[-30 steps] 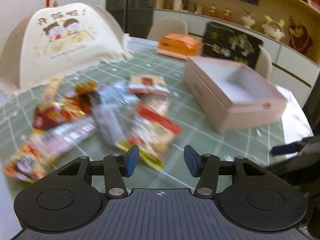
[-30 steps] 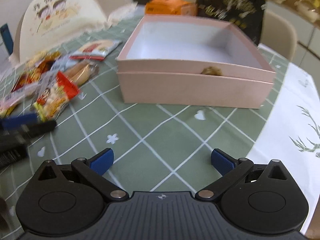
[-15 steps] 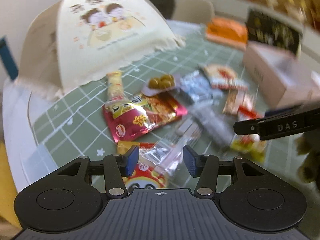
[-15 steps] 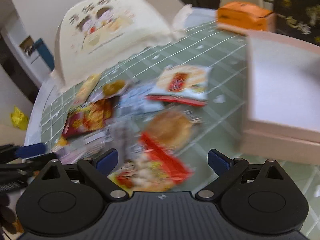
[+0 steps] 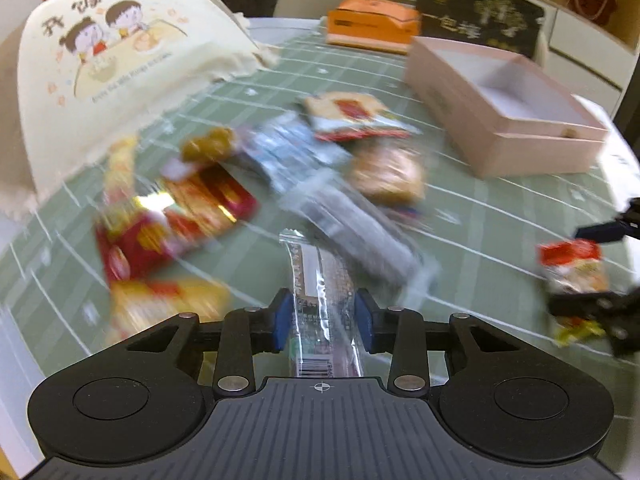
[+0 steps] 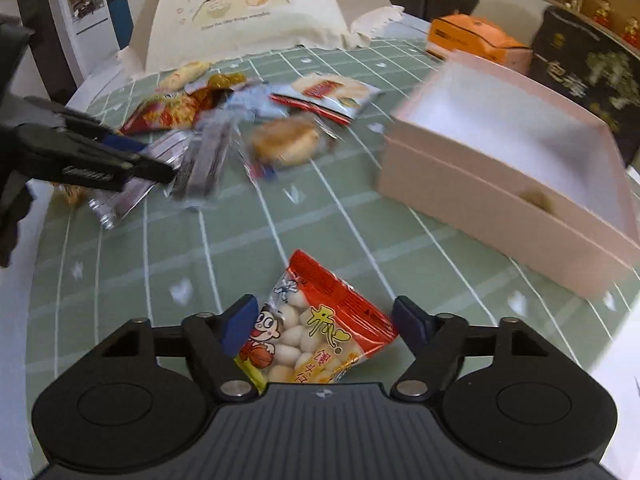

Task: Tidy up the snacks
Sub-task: 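Grasp the milk bun bag with the right tool while the left grasps a lollipop, then carry both snacks over the pink box and release them inside with both tools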

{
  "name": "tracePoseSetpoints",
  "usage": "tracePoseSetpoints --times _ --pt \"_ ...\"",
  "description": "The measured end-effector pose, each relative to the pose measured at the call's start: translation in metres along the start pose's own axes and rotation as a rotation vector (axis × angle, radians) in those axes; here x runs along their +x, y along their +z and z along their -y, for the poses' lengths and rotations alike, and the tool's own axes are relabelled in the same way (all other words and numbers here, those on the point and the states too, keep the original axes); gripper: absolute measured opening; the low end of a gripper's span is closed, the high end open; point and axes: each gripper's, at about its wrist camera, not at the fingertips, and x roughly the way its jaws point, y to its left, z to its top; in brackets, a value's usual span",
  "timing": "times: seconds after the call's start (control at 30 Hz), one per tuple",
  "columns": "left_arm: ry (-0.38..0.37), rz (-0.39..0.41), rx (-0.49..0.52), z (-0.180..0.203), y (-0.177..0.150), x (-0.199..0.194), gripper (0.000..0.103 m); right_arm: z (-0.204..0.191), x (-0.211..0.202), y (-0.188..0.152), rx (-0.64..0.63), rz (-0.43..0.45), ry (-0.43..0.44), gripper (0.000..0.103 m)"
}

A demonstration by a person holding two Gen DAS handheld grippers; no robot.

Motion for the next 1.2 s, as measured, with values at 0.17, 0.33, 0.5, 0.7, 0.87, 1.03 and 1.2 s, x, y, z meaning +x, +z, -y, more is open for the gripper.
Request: tracePoseSetpoints --times 0.17,0.33,0.5,0.7,0.87,1.03,1.2 --pt "-0.021 -0.014 -0.119 0.034 -0.031 -0.022 0.039 0.017 -0.003 -0.011 0.145 0.029 -0.056 0.089" --pt "0.012 -0.024 -0.183 0.041 -0.033 -0.023 0.044 0.003 0.000 -0.017 0.129 0.051 -0.132 0.090" --pt "0.047 -0.049 -0.074 0.053 -0.022 -0.015 0.040 0.005 -0.018 -0.028 0.101 0.061 -0.095 0.053" --pt "-0.024 0.090 -0.080 0.075 -0.016 -0.041 0.015 0.027 -0.055 -0.036 0.069 0.126 -0.101 0.050" --pt "-0.045 0.199 -0.008 0.103 0.032 -0.059 0.015 0.049 -0.077 -0.043 0.092 0.162 -0.120 0.050" --pt "-0.063 0.123 -0.100 0.087 0.035 -0.044 0.018 0.065 -0.075 -0.054 0.163 0.147 -0.103 0.050" --pt "-0.061 0.017 -0.137 0.088 0.008 -0.026 0.023 0.073 -0.056 -0.061 0.246 0.103 -0.042 0.052"
